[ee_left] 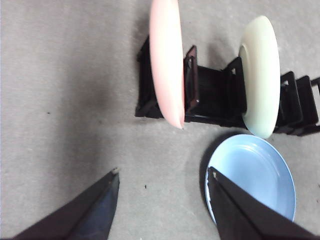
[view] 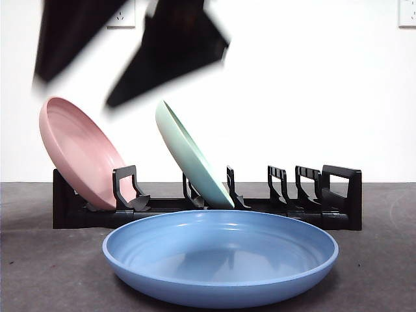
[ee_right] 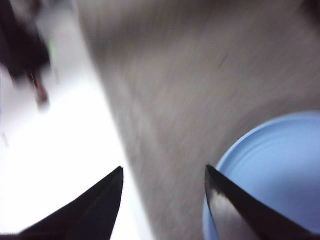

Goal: Place the plate

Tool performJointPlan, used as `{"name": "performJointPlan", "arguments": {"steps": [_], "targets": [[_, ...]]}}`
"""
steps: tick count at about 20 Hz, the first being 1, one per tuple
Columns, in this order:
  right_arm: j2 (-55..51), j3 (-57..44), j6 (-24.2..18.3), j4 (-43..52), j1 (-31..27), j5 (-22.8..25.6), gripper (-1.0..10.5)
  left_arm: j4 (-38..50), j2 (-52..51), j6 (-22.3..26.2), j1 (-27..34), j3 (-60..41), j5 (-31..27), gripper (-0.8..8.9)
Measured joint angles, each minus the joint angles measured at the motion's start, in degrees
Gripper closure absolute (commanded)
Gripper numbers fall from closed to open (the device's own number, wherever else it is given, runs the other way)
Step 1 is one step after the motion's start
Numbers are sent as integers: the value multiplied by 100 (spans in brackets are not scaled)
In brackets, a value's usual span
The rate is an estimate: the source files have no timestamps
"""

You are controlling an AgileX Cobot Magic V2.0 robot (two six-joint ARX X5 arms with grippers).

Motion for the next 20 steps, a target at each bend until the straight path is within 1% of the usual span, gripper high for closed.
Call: {"name": "performJointPlan", "arguments": {"steps": [3, 5, 8, 10, 11, 13, 15, 17, 20], "targets": [[-774, 92, 479, -155, -715, 2, 691, 105, 297, -17, -173, 15, 0, 532], [-1185, 90, 612, -509, -1300, 4, 691, 278, 597, -79, -343, 15, 0, 532], [-1729, 90, 588, -1095, -2240, 11, 691, 695, 1099, -157, -636, 131, -4, 531], [-2015, 90, 485, -1480, -2839, 11, 691, 846, 1530, -216, -844, 391, -212, 531], [-2129, 90, 415, -1650, -3123, 15, 691, 883, 1834, -234, -984, 597, -509, 531], [-2277, 90, 317, -1860, -3506, 20, 691, 898, 2391, -247, -1226, 997, -1169, 532], [-2387, 87, 282, -1980, -3744, 17, 691, 909, 2973, -232, -1421, 1451, -1860, 532], [-2444, 87, 271, -2024, -3864, 20, 691, 905, 3495, -144, -1561, 1893, -2402, 532], [-2448, 85, 236, -2059, -3895, 13, 691, 850, 4148, -39, -1700, 2321, -3018, 532]]}}
